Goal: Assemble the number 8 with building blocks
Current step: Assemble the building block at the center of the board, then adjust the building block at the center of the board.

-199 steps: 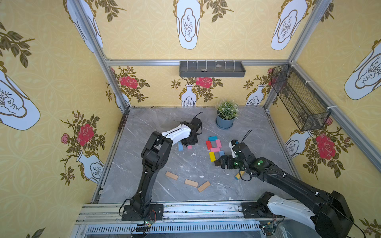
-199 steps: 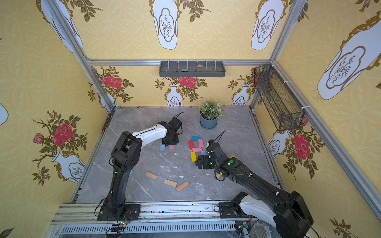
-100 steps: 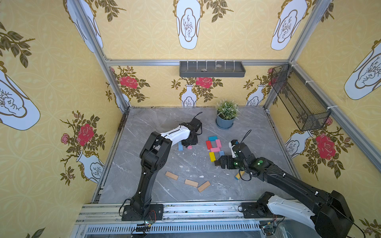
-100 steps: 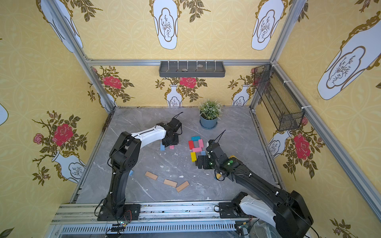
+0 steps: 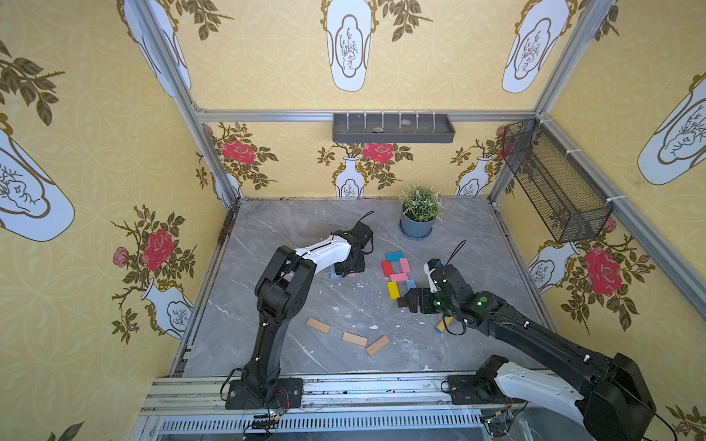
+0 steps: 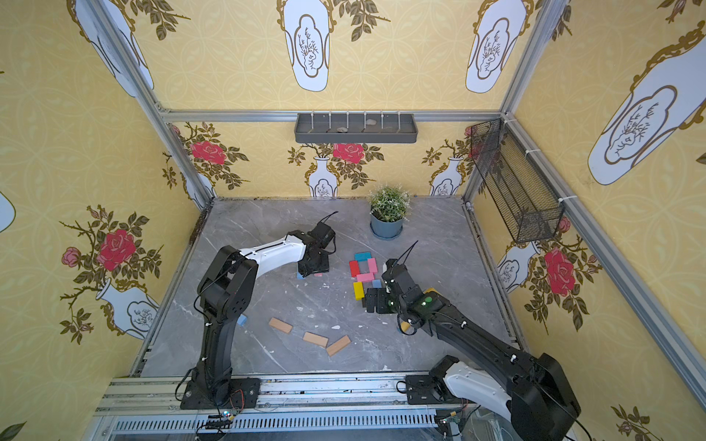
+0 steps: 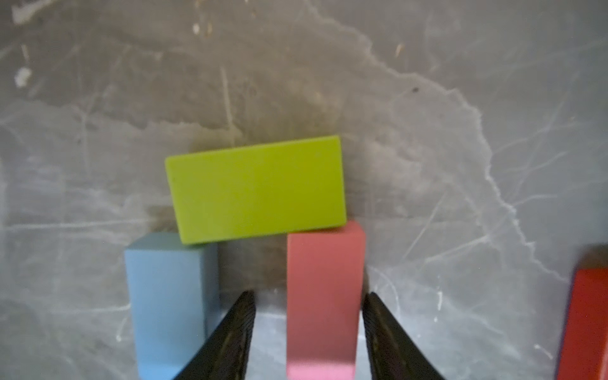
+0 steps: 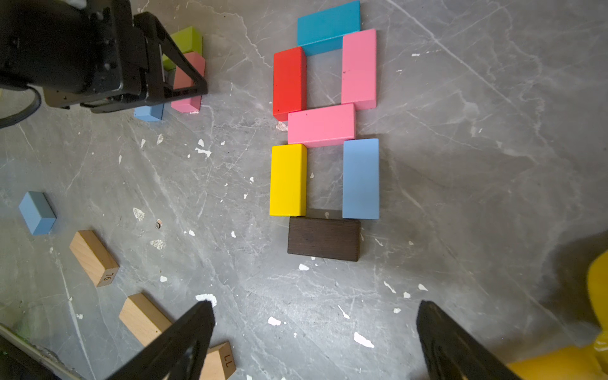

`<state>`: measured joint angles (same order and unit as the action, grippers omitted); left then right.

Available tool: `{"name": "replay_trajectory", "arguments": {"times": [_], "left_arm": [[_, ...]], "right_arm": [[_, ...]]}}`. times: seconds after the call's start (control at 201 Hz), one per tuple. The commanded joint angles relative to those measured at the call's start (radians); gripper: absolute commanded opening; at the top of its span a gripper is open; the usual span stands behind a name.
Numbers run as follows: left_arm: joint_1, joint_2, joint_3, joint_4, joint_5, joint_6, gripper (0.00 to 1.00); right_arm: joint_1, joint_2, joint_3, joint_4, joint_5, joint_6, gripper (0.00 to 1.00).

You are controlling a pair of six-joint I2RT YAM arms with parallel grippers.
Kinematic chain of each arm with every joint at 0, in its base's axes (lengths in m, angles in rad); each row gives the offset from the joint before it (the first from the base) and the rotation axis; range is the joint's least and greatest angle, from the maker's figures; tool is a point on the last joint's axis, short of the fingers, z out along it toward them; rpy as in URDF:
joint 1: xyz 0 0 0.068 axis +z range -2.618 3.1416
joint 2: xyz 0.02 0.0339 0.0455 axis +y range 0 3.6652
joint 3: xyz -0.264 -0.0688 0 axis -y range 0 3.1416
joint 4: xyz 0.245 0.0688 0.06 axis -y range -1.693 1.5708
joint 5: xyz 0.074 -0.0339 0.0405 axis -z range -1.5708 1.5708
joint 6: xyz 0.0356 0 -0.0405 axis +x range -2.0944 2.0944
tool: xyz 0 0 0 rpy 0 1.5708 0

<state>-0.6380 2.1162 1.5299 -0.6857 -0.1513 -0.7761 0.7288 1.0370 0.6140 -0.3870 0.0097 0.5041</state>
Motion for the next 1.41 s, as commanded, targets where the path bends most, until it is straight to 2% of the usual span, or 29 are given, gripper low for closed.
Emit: {"name": "replay_trajectory", "arguments": {"times": [0.0,0.348,0.488,0.538,0.568,0.667,0.881,1.095,1.409], "left_arm": [[-0.003,-0.029,-0.015,-0.057,0.002,-0.011,0.58],[-0.008,-0.246,-0.008,-0.069,-0.040,0.018,0.69],[-0.008,-0.378,-0.070,-0.054,-0.088,0.038,0.75],[-0.007,-0.434,-0.113,-0.040,-0.106,0.044,0.78],[-0.006,-0.468,-0.141,-0.033,-0.116,0.047,0.88],[-0.005,-0.578,-0.243,-0.004,-0.145,0.059,1.00],[0.013,-0.819,-0.438,0.024,-0.186,0.068,1.00],[0.065,-1.031,-0.588,0.045,-0.166,0.059,1.00],[0.084,-1.115,-0.638,0.029,-0.159,0.066,1.00]], "right_arm": [[0.001,0.001,0.009,0.031,-0.008,0.003,0.99],[0.003,0.004,0.053,0.038,-0.024,-0.007,0.98],[0.004,0.075,0.113,0.063,-0.031,-0.024,0.98],[0.004,0.121,0.143,0.078,-0.033,-0.033,0.97],[0.005,0.152,0.163,0.088,-0.033,-0.039,0.98],[0.010,0.273,0.254,0.102,-0.016,-0.064,0.98],[0.040,0.589,0.517,0.105,0.021,-0.147,0.98],[0.046,0.891,0.807,0.054,0.044,-0.201,0.98],[0.041,1.192,1.139,-0.039,0.074,-0.234,0.98]]}}
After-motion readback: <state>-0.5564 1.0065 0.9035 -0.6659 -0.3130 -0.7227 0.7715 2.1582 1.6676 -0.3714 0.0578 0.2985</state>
